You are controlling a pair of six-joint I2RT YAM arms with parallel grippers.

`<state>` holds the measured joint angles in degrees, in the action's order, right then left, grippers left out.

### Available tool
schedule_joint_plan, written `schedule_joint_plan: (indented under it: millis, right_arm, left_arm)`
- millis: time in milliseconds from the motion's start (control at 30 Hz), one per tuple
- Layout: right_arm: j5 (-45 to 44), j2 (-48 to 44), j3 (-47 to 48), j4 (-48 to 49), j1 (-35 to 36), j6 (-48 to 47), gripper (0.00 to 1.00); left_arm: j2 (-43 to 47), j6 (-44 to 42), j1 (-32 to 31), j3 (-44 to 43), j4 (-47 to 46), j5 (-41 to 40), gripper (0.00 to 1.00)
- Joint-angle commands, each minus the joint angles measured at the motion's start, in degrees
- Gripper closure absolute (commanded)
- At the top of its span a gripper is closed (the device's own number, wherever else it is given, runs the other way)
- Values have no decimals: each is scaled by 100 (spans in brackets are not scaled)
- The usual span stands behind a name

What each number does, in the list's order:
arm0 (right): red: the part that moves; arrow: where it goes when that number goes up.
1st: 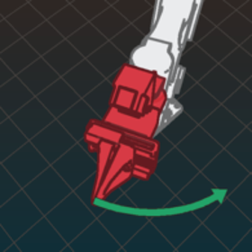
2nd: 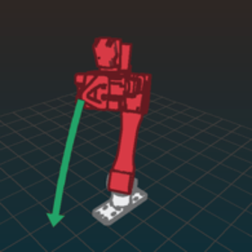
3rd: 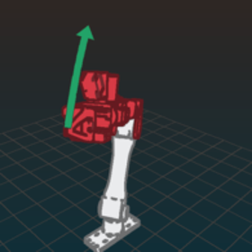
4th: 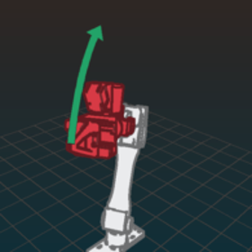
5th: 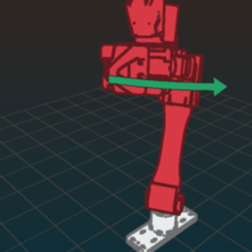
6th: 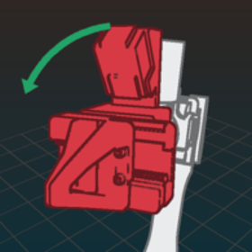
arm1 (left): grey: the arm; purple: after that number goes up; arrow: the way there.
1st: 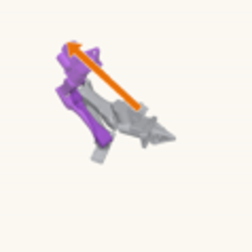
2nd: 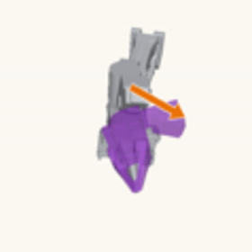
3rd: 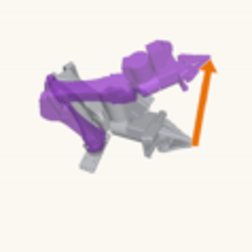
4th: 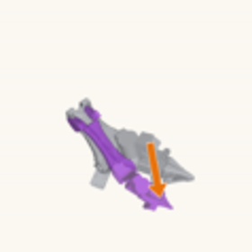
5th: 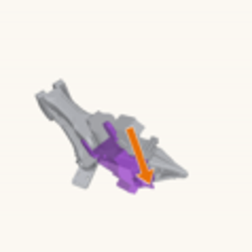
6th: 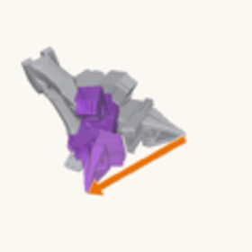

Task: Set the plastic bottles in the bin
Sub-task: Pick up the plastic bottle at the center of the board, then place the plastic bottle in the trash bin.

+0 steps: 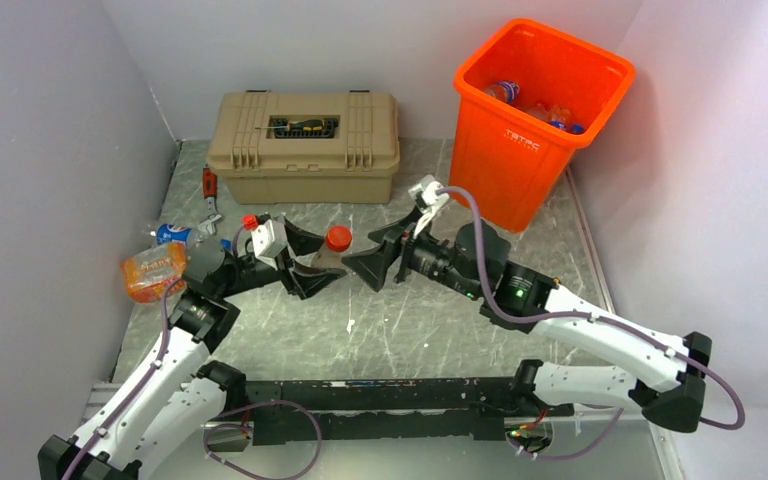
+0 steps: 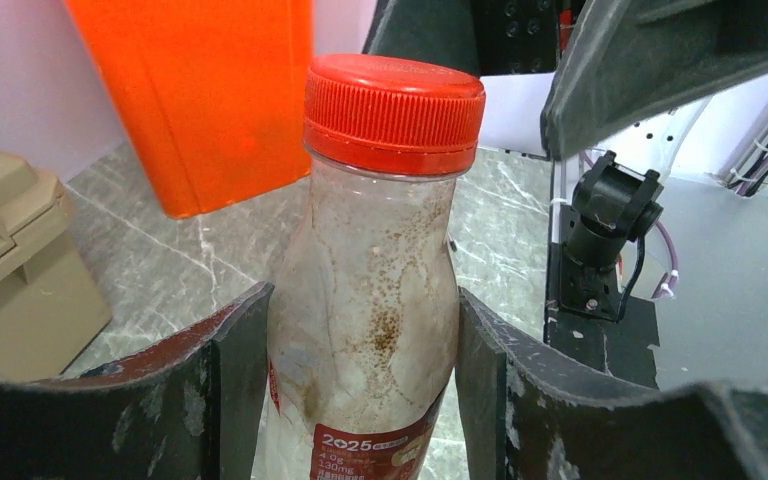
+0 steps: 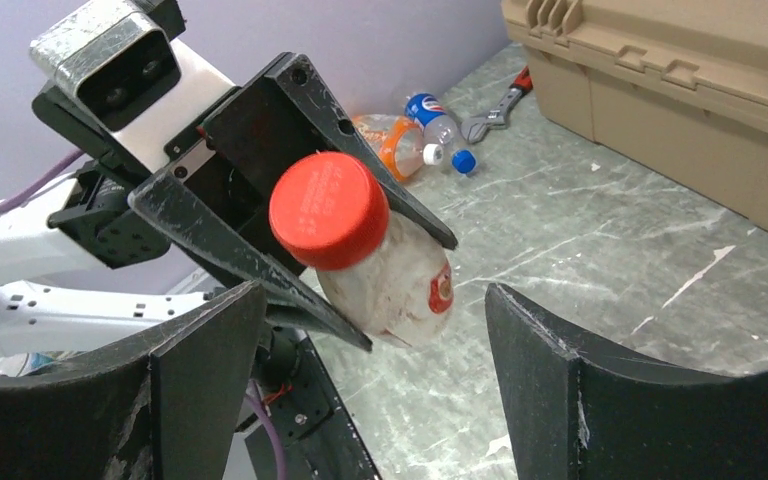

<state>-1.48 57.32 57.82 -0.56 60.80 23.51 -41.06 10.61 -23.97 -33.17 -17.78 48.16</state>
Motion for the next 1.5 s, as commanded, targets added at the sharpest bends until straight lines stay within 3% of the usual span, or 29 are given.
schedule_joint_plan:
  millis: [0, 233, 567, 700, 800, 833, 900, 1000, 1067, 1100, 1467]
  right_arm:
    - [-177, 408, 667, 87, 205, -304, 16]
    - [-640, 947, 1227, -472, 375, -410, 20]
    - [-1095, 1368, 1549, -929, 508, -452, 40]
    - [-1098, 1516, 1583, -995, 521, -421, 63]
    - [-946, 1526, 1538, -1018, 535, -523, 100]
    - [-949, 1506, 1502, -1023, 544, -538, 100]
    - [-993, 1463, 1450, -1025, 556, -555, 100]
    - [-1087, 1403, 1451, -1117, 552, -571, 100]
    - [-1185, 1346, 1439, -1180, 556, -587, 100]
    - [-1293, 1313, 1441, -1227, 552, -592, 100]
    - [-2555, 650, 2215, -2562, 552, -1014, 100]
  left_arm:
    - [67, -208, -89, -138, -95, -78, 100]
    - [102, -264, -143, -146, -15, -154, 100]
    - [143, -282, -246, -146, 78, -233, 100]
    - [148, -296, -282, -157, 143, -275, 100]
    - [175, -295, -297, -186, 256, -370, 100]
    - [170, -308, -301, -210, 322, -398, 100]
    - [171, -345, -317, -271, 483, -465, 87]
    - [205, -363, -318, -352, 673, -619, 51]
    - [279, -334, -319, -350, 717, -786, 12]
    - [333, -313, -319, -342, 723, -880, 2]
    - [785, -337, -315, -278, 761, -1630, 1]
